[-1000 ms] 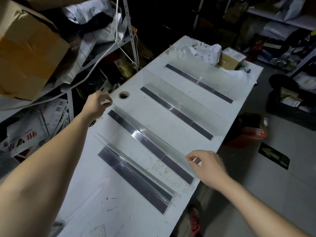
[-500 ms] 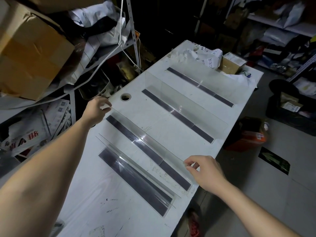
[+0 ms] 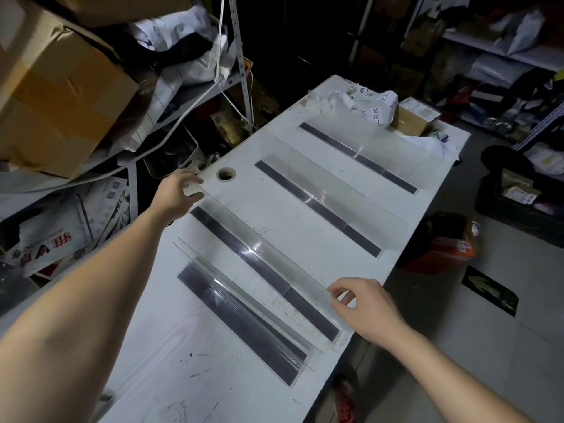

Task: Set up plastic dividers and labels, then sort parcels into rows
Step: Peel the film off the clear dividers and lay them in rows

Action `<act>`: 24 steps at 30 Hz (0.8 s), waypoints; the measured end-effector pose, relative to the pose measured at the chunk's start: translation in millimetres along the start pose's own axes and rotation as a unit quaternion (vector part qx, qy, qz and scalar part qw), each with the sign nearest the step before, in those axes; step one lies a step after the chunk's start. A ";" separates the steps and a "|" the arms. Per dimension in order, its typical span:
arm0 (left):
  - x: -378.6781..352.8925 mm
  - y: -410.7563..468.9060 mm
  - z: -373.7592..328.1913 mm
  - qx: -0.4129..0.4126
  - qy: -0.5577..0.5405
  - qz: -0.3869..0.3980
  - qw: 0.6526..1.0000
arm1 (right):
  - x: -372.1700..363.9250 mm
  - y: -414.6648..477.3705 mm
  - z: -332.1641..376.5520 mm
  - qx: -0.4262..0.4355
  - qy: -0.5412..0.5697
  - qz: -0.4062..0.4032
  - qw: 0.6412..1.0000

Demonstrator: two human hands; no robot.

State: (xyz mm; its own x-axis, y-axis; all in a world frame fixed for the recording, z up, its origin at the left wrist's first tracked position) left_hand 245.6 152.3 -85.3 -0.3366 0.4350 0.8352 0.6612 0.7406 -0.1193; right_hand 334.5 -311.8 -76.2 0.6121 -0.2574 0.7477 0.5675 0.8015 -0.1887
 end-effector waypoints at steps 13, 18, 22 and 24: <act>27.6 -54.7 -4.0 0.000 0.029 -0.049 0.998 | 0.2 -6.8 20.3 0.095 -0.002 -0.068 0.993; 40.4 -119.1 -3.6 -0.024 0.036 -0.076 0.996 | -14.8 -14.5 43.4 0.135 0.066 -0.015 0.989; 29.5 -173.3 2.9 -0.013 0.038 -0.008 0.999 | -30.1 -20.4 48.5 0.151 0.076 0.034 0.985; 22.8 -190.8 10.2 0.012 0.042 0.013 0.999 | -36.7 -23.9 46.9 0.141 0.056 0.050 0.987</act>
State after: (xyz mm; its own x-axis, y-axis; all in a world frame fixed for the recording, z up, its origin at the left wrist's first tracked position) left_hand 104.9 26.1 -48.9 -0.2617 0.4113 0.8731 0.6525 0.7420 -0.1539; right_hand 272.7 -296.2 -69.2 0.7235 -0.2154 0.6559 0.3355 0.9400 -0.0614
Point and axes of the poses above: each hand's wrist, its own y-axis towards the middle knuckle, its own x-axis out of the back of the hand, z = x × y, the point moved 2 cm from there along y, towards the middle knuckle, and after that the axes turned 13 degrees about x, right-handed, at the moved point
